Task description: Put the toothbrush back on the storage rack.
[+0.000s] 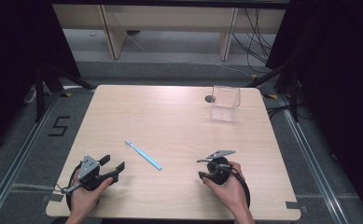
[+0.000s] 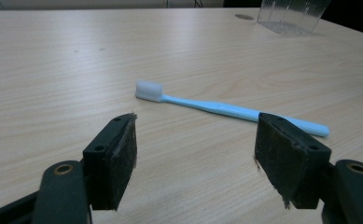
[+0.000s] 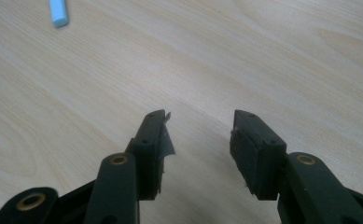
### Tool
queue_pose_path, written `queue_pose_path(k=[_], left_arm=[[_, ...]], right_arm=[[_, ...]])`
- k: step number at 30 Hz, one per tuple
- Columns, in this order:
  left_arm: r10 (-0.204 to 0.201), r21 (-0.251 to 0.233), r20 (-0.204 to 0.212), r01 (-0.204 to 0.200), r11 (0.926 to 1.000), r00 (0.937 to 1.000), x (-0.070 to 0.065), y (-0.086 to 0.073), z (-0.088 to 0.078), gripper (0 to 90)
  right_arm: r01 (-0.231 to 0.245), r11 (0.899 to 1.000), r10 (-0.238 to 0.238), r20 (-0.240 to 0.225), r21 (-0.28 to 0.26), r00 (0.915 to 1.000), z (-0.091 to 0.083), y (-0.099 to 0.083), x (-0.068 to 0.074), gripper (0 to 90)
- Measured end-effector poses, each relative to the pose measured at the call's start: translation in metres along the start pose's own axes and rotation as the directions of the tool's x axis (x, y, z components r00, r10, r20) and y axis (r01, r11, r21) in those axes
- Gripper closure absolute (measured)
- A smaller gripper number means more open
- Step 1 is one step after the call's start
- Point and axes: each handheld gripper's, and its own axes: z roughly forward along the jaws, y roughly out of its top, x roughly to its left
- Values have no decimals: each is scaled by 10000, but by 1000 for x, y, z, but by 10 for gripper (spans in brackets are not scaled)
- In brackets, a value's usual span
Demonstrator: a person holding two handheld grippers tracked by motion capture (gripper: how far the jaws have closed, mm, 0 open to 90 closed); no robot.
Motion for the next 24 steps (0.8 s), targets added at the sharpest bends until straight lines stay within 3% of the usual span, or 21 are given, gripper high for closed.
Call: queue_pose_path(k=[3,4,5,6,8,9,15,20,24], left_arm=[[47,57,447,-49,10000,9990,1,6,5,291],[88,301,387,-100,9995,9992,-1,8,5,290],[-33,403,395,17,9992,9992,-3,10,6,290],[-478,583,309,459,9972,9984,-8,12,7,290],[-219,897,293,192,9958,9993,-11,18,9,291],[-413,1082,264,382,9934,9988,-13,19,11,291],[-399,1876,130,368,9816,9991,-22,34,19,297],[-264,2290,90,236,9731,9996,-24,43,24,302],[-539,2475,-36,531,9674,9985,-23,47,28,296]], right_arm=[[115,9999,-115,41,78,9999,1,3,-2,557],[-76,9999,76,42,91,10000,1,4,-1,556],[212,9997,-213,83,102,9997,2,5,-4,556],[169,9997,-170,41,188,9998,1,5,-3,556],[194,9996,-194,14,184,9998,3,7,-3,556],[234,9993,-233,-22,297,9997,2,8,-3,555],[321,9989,-318,-79,331,9995,0,11,0,555],[424,9975,-426,31,565,9991,2,13,5,554],[566,9961,-563,-53,678,9984,3,16,11,553]])
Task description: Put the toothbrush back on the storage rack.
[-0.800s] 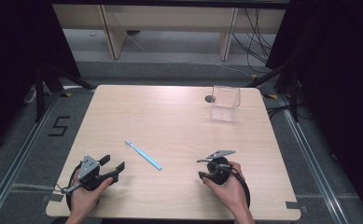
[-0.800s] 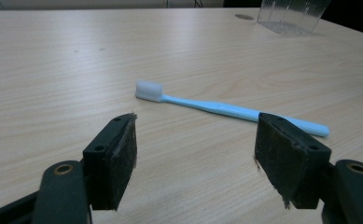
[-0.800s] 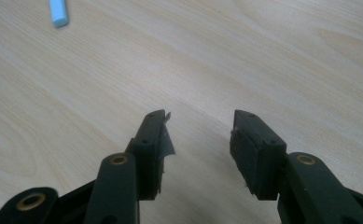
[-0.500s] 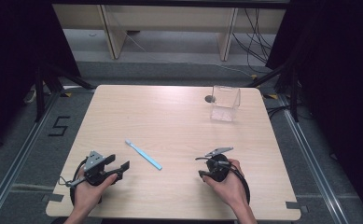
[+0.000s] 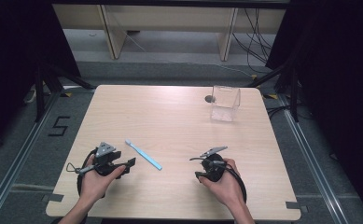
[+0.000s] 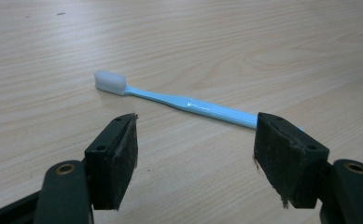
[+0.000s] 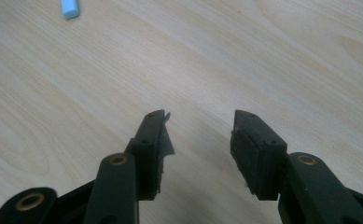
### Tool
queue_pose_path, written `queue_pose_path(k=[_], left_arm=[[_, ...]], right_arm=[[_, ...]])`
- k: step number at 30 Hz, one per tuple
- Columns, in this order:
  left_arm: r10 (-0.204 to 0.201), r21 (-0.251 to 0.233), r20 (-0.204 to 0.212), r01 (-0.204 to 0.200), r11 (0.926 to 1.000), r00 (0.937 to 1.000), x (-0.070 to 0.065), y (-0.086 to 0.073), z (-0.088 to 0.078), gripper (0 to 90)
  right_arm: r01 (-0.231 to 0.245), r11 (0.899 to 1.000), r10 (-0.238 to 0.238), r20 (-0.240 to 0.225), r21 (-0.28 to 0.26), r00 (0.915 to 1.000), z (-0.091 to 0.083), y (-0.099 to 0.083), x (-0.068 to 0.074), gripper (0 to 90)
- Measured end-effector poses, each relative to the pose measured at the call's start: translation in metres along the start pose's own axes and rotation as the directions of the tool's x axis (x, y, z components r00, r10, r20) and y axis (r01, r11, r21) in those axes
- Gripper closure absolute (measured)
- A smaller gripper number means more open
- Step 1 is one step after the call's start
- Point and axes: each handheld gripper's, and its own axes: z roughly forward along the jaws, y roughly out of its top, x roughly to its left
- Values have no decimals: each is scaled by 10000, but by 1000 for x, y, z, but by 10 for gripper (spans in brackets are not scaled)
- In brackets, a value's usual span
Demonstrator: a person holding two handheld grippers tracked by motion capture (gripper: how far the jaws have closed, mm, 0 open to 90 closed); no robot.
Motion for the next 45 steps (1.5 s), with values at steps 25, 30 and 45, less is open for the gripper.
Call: queue_pose_path(k=[25,30,45], left_arm=[[-1046,3224,-602,1185,9391,9927,-16,49,60,187],[-1267,3614,-757,1456,9210,9890,-18,52,65,179],[-822,5398,-1124,1303,8316,9903,-21,83,79,186]], right_arm=[[140,9995,-141,36,279,9999,-6,11,2,550],[184,9994,-181,-117,308,9998,-7,13,3,550],[295,9990,-291,-100,326,9995,-10,16,5,550]])
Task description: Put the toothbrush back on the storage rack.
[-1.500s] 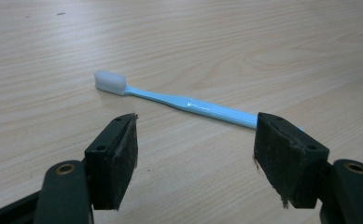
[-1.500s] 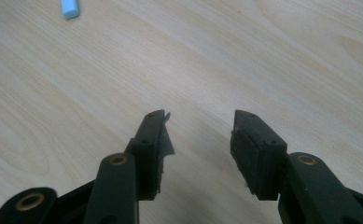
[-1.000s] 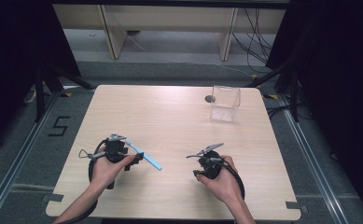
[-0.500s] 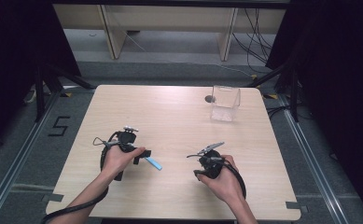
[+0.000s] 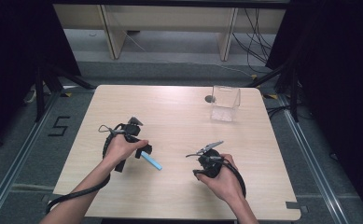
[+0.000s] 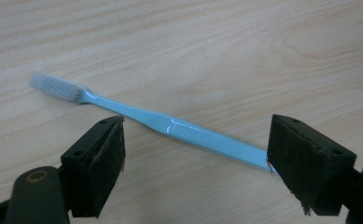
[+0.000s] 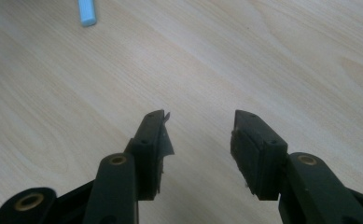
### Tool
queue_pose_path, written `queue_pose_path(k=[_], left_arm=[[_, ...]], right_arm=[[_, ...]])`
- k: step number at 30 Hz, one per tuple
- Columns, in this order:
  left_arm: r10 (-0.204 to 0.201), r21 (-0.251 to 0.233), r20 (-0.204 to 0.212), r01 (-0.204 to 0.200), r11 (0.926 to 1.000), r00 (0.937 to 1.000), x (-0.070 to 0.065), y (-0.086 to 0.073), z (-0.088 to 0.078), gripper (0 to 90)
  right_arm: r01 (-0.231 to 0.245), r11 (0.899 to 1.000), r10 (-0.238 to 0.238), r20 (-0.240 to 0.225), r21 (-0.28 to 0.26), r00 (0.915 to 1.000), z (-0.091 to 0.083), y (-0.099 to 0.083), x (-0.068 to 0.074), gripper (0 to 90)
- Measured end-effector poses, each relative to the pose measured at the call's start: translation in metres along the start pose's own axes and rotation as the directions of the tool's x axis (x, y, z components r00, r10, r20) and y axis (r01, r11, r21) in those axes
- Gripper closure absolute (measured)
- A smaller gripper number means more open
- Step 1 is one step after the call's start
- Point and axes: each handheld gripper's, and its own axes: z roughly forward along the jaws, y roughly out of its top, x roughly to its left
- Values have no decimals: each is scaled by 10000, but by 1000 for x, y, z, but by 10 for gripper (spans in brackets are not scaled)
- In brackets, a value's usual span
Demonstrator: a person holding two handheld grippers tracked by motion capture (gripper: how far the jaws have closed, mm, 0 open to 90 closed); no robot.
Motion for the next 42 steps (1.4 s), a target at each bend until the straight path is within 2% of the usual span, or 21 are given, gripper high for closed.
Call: queue_pose_path(k=[1,6,7,12,14,15,17,22,23,27,28,29,34,38,39,40,41,42], left_arm=[[-79,29,-23,79,10000,10000,-1,1,0,186],[78,315,-218,-72,9995,9997,-1,2,5,189],[-83,241,-284,90,9997,9996,-1,2,7,189],[-115,391,-295,126,9992,9995,0,2,10,190],[-36,444,-294,49,9990,9996,0,2,13,190],[153,516,-333,-136,9986,9993,2,1,15,190],[27,514,-297,-12,9987,9996,1,0,18,190],[27,577,-435,-2,9983,9990,2,0,20,192],[-202,610,-388,226,9979,9990,1,0,21,193],[127,658,-437,-98,9978,9990,2,0,23,205],[127,658,-437,-98,9978,9990,2,0,23,206],[-171,656,-444,200,9976,9989,0,0,24,208],[-18,705,-671,65,9975,9977,1,0,25,230],[5,779,-656,46,9970,9978,2,1,25,247],[42,777,-667,10,9970,9978,3,1,24,254],[42,777,-667,10,9970,9978,3,1,24,265],[82,792,-688,-27,9969,9976,3,1,24,274],[120,792,-694,-65,9968,9975,4,1,24,286]], right_arm=[[-97,10000,97,-1,14,10000,0,0,1,550],[-15,10000,15,-69,11,10000,0,-2,-1,551],[13,10000,-13,-53,21,10000,0,-2,-1,551],[-15,10000,15,-73,2,10000,1,-2,-1,551],[-25,10000,26,-65,17,10000,1,-2,-1,551],[-39,10000,39,-66,18,10000,1,-2,-1,551],[-34,10000,35,-61,30,10000,2,-2,0,551],[-26,10000,26,-84,62,10000,2,-2,-1,551],[-23,10000,23,-84,57,10000,2,-2,-1,551],[13,9999,-12,-85,126,10000,3,-2,-1,551],[13,9999,-12,-85,126,10000,3,-2,-1,551],[-66,9999,67,-109,116,9999,2,-2,0,551],[20,10000,-19,-100,65,9999,2,-2,-2,551],[28,10000,-28,-122,43,9999,2,-2,-2,552],[-253,9995,256,-173,210,9995,2,-1,0,552],[-253,9995,256,-173,210,9995,2,-1,0,552],[3,10000,-2,-152,50,9999,3,-1,-1,551],[-82,9999,84,-141,105,9999,2,-1,0,552]])
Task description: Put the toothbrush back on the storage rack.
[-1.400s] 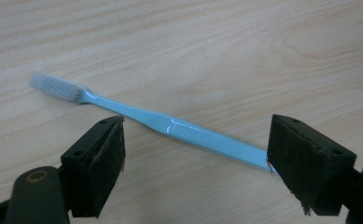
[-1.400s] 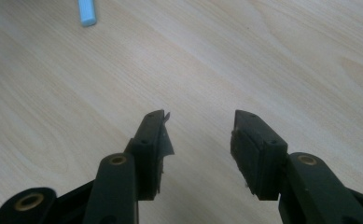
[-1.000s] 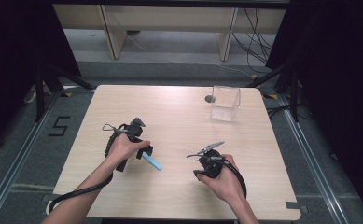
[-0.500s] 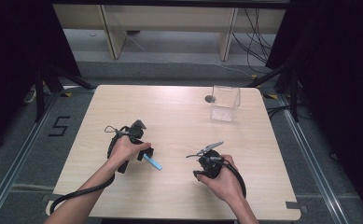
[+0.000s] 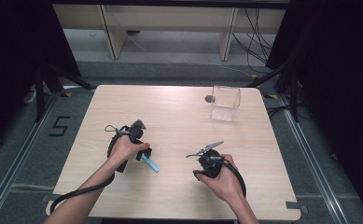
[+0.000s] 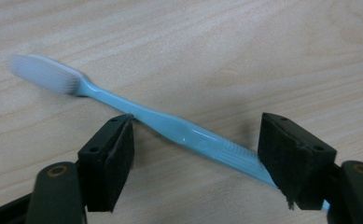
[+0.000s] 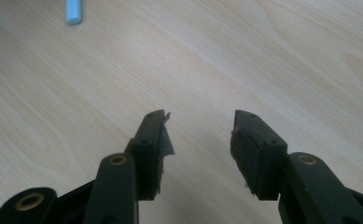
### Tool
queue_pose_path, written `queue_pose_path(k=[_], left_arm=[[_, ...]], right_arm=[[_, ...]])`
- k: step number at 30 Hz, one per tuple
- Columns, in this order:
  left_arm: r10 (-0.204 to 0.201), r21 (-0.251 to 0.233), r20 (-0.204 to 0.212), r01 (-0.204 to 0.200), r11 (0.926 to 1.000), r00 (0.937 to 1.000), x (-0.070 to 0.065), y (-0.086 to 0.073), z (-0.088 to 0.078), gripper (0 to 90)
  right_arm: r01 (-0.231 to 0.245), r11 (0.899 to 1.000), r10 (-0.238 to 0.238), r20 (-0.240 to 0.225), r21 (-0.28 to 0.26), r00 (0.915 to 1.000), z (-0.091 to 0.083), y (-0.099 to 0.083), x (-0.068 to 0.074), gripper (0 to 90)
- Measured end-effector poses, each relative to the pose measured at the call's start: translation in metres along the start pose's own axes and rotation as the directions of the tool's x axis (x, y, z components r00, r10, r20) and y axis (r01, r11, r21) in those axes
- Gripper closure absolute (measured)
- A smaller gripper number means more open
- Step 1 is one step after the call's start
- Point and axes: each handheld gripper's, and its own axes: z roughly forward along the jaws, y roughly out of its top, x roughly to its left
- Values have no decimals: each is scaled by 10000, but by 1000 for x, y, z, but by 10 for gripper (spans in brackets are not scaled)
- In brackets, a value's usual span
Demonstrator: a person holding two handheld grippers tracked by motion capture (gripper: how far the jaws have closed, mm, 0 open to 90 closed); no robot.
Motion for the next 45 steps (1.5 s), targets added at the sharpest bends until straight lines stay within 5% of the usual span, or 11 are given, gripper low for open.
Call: queue_pose_path(k=[6,12,13,16,19,23,38,41,42,44,45], left_arm=[[215,39,-134,-214,9998,9997,2,-1,-1,389],[846,203,-238,-841,9963,9961,6,-3,-4,529],[1236,103,-329,-1233,9923,9918,9,-3,-4,569],[1478,221,-349,-1471,9889,9884,11,-3,-5,645],[2037,259,-357,-2029,9789,9784,14,-4,-5,696],[2041,205,-91,-2039,9788,9789,14,-6,-6,768],[2766,175,248,-2771,9607,9607,20,-10,-8,779],[2741,-192,267,-2737,9616,9613,24,-13,-10,780],[2921,-352,258,-2912,9560,9560,25,-13,-11,780],[2725,-624,370,-2699,9609,9615,25,-15,-13,780],[2822,-788,363,-2788,9571,9587,26,-15,-15,780]], right_arm=[[123,9999,-123,-40,-64,9999,0,0,-1,552],[105,9999,-105,31,-22,9999,-1,0,-1,552],[166,9998,-166,31,-55,9999,-1,1,-2,552],[-57,10000,57,19,11,10000,-1,1,0,552],[73,10000,-73,13,-25,10000,-1,2,0,552],[137,9999,-137,-20,-40,9999,0,3,0,552],[-18,10000,18,-43,-50,10000,1,2,1,552],[109,9999,-110,-34,-106,9999,1,2,-1,553],[106,9999,-107,-32,-108,9999,1,3,-1,553],[32,10000,-32,-33,-76,10000,1,3,0,553],[-11,9999,10,-22,-116,10000,1,3,0,553]])
